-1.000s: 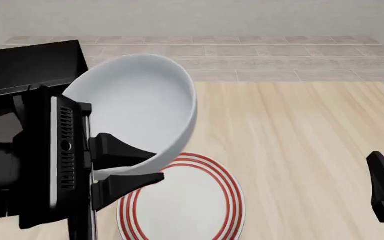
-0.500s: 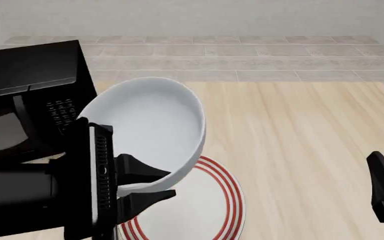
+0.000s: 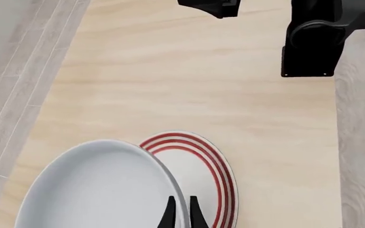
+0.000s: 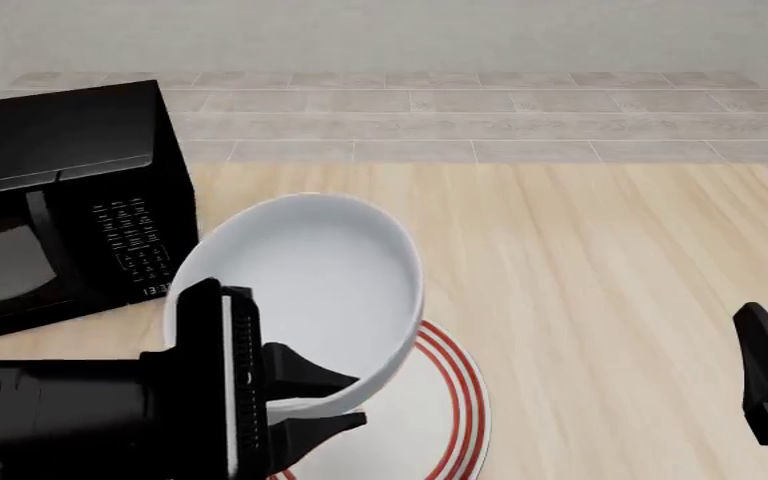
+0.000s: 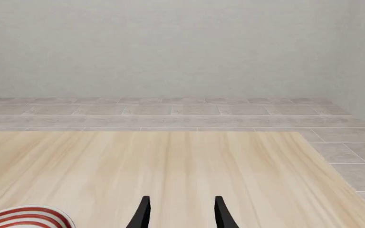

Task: Pick up the white bowl and put it on the plate.

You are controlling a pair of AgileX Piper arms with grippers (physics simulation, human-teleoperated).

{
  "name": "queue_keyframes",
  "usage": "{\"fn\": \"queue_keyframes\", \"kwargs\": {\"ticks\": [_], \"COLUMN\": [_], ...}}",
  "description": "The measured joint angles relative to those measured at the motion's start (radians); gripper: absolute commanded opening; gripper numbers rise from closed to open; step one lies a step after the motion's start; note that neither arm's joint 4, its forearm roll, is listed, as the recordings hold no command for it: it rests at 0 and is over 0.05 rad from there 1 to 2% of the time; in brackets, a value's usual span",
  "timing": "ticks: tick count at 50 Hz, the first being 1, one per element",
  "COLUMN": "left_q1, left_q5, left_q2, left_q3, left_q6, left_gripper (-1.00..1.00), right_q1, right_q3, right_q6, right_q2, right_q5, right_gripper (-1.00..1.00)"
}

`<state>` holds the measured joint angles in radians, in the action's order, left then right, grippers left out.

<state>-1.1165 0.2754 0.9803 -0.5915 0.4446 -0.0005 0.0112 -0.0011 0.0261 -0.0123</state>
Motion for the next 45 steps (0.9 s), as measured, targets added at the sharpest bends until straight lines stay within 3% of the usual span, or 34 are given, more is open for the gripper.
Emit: {"fn": "queue_keyframes", "kwargs": {"ticks": [45], "left_q1": [-0.041], "left_q5": [-0.084], "left_q2": [0.056], "left_q3": [0.046], "left_q6": [-0.063], "left_gripper": [-1.0], "right_q1": [0.0], "right_q3": [0.0], "right_q6": [0.0], "right_q2": [0.0], "right_q5": [0.0], "right_gripper": [1.0]}}
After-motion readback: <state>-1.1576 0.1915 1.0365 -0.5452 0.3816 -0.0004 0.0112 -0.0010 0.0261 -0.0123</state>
